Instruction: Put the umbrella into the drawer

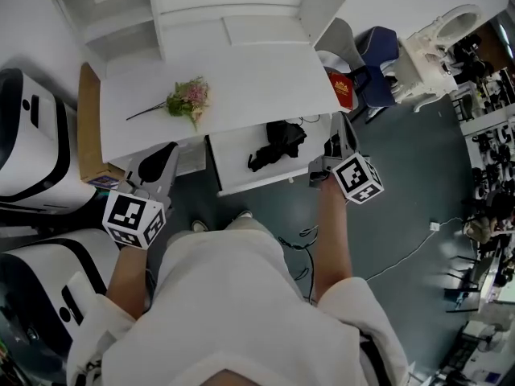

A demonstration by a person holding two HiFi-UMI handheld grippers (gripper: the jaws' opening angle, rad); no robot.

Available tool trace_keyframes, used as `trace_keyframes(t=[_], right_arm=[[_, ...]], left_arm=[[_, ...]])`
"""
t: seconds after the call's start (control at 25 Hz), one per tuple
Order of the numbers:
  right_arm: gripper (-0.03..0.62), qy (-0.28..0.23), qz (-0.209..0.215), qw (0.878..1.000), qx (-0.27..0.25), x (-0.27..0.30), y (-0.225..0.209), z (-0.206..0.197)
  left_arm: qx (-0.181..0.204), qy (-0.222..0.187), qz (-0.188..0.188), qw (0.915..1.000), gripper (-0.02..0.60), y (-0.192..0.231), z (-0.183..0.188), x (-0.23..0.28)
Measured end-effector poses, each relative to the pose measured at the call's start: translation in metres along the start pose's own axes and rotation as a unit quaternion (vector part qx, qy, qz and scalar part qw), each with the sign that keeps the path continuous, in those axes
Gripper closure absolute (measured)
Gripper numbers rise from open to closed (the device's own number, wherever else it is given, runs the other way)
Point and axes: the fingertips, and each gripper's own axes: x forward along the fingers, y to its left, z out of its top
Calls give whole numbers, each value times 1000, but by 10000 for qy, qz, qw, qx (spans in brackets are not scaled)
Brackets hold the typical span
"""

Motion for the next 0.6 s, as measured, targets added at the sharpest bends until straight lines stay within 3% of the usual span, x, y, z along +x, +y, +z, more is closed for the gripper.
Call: trace_keyframes(t=[0.24, 0.6], right_arm=[[594, -229, 672, 9932, -927, -20, 59, 42], [594, -104, 828, 9820, -1697, -52, 76, 55]], left_arm=[[-57, -585, 232, 9980, 568, 8, 48, 2], [73, -821, 362, 9959, 568, 9, 73, 10]])
